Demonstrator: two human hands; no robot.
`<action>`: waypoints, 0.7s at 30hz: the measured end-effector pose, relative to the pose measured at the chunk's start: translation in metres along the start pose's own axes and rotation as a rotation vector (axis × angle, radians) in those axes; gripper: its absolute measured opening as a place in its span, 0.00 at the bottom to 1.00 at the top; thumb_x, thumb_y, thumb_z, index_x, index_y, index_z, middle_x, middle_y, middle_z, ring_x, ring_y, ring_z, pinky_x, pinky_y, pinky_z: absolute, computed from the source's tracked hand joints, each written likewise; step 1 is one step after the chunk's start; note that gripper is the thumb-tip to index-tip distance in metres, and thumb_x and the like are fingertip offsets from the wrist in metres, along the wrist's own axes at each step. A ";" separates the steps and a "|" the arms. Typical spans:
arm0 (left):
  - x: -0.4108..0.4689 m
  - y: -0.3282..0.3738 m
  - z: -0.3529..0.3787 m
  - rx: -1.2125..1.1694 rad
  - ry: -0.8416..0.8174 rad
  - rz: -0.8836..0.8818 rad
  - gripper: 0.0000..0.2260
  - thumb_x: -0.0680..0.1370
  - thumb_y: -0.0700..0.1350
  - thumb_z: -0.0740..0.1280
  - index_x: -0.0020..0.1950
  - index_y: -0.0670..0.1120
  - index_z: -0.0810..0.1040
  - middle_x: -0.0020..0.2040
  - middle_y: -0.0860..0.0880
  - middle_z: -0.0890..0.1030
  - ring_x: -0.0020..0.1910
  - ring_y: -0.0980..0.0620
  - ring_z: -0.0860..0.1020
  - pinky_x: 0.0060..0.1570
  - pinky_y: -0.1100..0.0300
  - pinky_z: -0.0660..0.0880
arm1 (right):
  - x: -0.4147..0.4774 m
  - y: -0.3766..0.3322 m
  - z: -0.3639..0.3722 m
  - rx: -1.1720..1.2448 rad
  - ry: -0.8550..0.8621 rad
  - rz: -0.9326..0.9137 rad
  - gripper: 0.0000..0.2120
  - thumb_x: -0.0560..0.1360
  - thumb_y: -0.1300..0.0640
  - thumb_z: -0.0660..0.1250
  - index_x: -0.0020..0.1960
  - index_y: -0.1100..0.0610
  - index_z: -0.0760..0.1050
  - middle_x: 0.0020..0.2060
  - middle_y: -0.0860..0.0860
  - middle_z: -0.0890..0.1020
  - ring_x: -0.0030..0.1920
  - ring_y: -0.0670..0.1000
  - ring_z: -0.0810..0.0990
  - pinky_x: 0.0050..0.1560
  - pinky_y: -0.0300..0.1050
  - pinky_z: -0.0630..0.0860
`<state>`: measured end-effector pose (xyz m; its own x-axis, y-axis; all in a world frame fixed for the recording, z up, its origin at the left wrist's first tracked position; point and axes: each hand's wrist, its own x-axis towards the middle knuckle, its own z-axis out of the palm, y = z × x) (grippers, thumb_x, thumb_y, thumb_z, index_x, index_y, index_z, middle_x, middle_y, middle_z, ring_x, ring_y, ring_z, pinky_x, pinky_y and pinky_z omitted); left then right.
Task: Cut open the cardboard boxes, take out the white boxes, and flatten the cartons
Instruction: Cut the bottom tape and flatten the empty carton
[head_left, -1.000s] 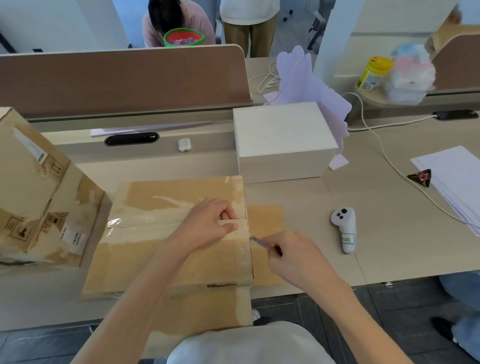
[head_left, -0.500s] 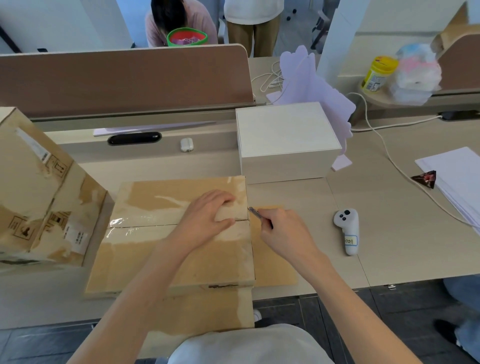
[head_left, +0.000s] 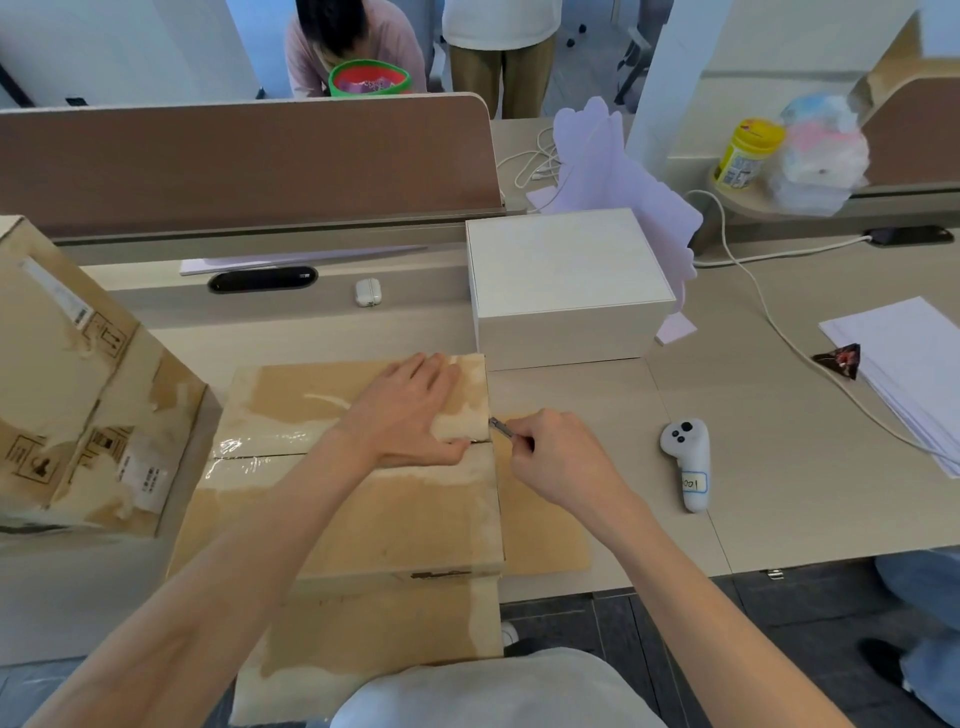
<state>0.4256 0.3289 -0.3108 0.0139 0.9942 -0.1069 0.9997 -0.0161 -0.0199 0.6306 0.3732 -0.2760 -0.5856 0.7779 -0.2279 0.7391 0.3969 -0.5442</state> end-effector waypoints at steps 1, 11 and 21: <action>0.001 0.000 0.000 0.004 0.009 0.019 0.42 0.67 0.70 0.57 0.69 0.39 0.68 0.70 0.37 0.71 0.68 0.38 0.70 0.66 0.45 0.69 | -0.002 0.000 0.000 -0.006 0.003 -0.005 0.16 0.72 0.63 0.57 0.27 0.51 0.63 0.25 0.51 0.63 0.32 0.56 0.64 0.27 0.45 0.57; 0.006 -0.007 0.004 0.069 0.068 0.089 0.38 0.71 0.68 0.55 0.63 0.37 0.72 0.66 0.36 0.74 0.63 0.38 0.74 0.62 0.47 0.74 | -0.019 0.006 0.001 0.067 -0.005 0.006 0.18 0.73 0.64 0.57 0.28 0.49 0.68 0.24 0.50 0.66 0.26 0.51 0.62 0.28 0.43 0.59; -0.036 -0.009 0.022 -0.070 0.000 -0.039 0.36 0.78 0.70 0.47 0.80 0.49 0.52 0.80 0.52 0.50 0.79 0.54 0.47 0.76 0.47 0.48 | 0.016 0.004 -0.001 0.100 0.182 -0.062 0.09 0.76 0.60 0.57 0.39 0.55 0.73 0.28 0.51 0.76 0.32 0.57 0.75 0.34 0.49 0.72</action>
<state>0.4160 0.2906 -0.3283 -0.0249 0.9939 -0.1070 0.9985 0.0300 0.0460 0.6247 0.3879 -0.2810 -0.5524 0.8323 -0.0465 0.6613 0.4037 -0.6322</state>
